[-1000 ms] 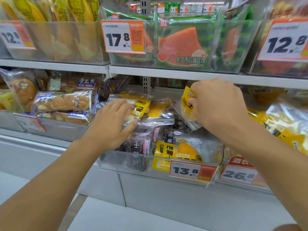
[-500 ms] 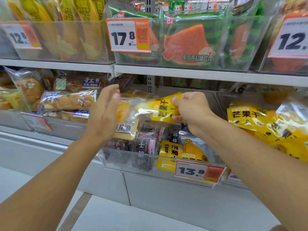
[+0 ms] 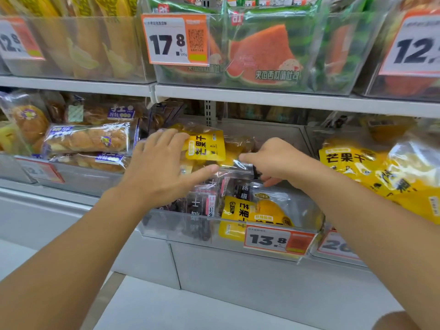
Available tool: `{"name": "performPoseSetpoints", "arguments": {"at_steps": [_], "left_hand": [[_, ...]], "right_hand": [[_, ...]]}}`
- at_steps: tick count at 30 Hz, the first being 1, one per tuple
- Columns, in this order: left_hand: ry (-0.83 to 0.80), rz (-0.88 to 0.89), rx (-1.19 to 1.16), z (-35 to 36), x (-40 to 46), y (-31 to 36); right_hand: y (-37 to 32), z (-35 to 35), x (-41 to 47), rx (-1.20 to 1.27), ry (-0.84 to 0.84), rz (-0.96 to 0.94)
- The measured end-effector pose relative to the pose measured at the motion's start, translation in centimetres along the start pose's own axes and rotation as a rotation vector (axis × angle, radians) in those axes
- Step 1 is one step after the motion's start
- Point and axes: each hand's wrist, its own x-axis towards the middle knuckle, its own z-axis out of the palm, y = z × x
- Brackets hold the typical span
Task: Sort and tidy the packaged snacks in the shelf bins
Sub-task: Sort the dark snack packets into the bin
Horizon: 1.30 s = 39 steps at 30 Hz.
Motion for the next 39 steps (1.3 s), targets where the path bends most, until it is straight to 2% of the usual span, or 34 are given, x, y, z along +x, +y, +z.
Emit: {"name": "performPoseSetpoints", "arguments": {"at_steps": [2,4,10,12,14,18,20,24,27,30,32,35,37,39], "left_hand": [[-0.025,-0.045,0.074,0.1,0.4,0.4],[0.004,-0.089,0.087,0.2,1.0,0.5],[-0.038,-0.203,0.219,0.6,1.9,1.5],[-0.02,-0.232,0.241,0.9,1.9,1.9],[0.001,-0.252,0.246,1.0,2.0,2.0],[0.063,-0.312,0.117,1.1,2.4,1.7],[0.09,-0.366,0.061,1.1,2.5,2.0],[0.058,-0.424,0.143,0.7,2.6,2.6],[0.134,-0.342,0.178,0.5,2.5,2.7],[0.182,-0.125,0.137,0.6,2.4,2.9],[0.111,0.053,0.118,1.0,2.4,3.1],[-0.039,0.144,0.132,1.7,2.3,3.4],[-0.025,0.13,0.099,1.7,2.3,3.3],[0.018,0.124,0.03,1.2,2.5,3.3]], "right_hand": [[-0.2,0.3,0.5,0.275,-0.071,0.061],[-0.8,0.6,1.0,0.429,-0.093,0.05],[-1.1,2.1,2.8,0.651,-0.084,0.07],[-1.3,2.2,3.8,0.586,-0.077,-0.001],[-1.8,2.3,4.3,0.519,-0.14,-0.083],[-2.7,3.4,4.2,0.396,-0.264,-0.143],[-2.5,3.3,4.0,0.348,-0.215,-0.152],[-1.5,1.4,2.7,0.151,-0.015,-0.139],[-0.8,0.0,1.0,-0.093,0.136,-0.232],[0.0,-1.0,-1.0,-0.368,0.009,-0.241],[0.5,-0.9,-1.1,-0.452,-0.014,-0.21],[0.8,-0.5,-0.4,-0.365,0.016,-0.113],[0.5,0.0,0.2,-0.261,0.042,-0.062],[-0.1,0.6,1.0,-0.01,-0.006,-0.001]]}}
